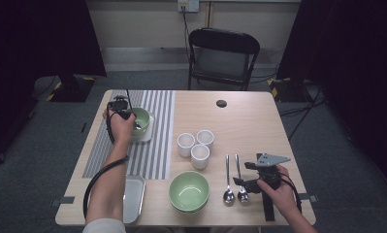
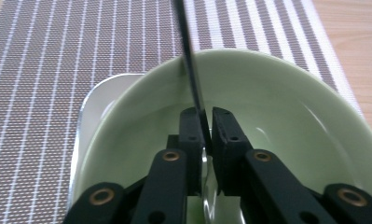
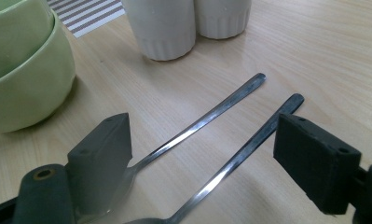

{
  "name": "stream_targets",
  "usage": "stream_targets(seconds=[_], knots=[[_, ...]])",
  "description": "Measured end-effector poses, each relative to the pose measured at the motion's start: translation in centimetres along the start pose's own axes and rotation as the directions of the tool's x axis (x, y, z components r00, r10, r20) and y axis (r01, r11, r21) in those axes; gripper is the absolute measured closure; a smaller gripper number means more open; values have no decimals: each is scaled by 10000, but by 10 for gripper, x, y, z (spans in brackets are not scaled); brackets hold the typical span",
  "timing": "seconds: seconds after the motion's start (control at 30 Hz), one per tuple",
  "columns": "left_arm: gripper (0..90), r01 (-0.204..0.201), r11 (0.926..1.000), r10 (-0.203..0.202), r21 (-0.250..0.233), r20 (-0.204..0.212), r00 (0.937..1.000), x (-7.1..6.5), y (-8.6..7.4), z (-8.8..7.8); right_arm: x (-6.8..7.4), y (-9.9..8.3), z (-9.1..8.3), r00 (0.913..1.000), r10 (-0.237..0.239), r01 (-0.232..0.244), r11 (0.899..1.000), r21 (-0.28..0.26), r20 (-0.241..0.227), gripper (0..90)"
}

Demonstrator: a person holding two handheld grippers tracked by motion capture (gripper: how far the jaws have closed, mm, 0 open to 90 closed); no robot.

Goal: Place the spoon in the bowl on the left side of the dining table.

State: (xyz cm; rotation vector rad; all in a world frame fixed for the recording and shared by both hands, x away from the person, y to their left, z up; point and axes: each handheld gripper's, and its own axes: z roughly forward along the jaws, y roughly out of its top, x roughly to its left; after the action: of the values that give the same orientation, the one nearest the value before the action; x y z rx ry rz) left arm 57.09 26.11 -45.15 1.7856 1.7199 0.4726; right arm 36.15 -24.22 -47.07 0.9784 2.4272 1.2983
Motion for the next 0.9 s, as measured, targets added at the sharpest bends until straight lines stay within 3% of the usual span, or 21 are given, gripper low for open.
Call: stream_targets(seconds=[0.17,0.23,0.37,0.47,0.67,0.9], knots=[[878,-160,9997,159,172,84,9998,-1,1,-2,0,0,1,10000,1,-2,10000,93,69,187],[875,-31,9999,30,130,63,10000,-1,0,-1,0,-1,1,10000,31,-31,10000,63,31,187],[775,149,9999,-148,-78,121,9998,0,-1,-2,0,0,0,10000,17,-17,10000,26,37,187],[768,-52,10000,52,-32,-58,10000,0,0,-4,0,-1,1,10000,66,-67,9999,111,39,186],[745,74,9998,-76,-192,-120,9999,1,1,-7,0,0,1,10000,57,-57,9999,120,22,187],[828,-278,9996,278,6,-103,9996,-2,0,-5,0,-1,2,10000,61,-62,9998,194,38,190]])
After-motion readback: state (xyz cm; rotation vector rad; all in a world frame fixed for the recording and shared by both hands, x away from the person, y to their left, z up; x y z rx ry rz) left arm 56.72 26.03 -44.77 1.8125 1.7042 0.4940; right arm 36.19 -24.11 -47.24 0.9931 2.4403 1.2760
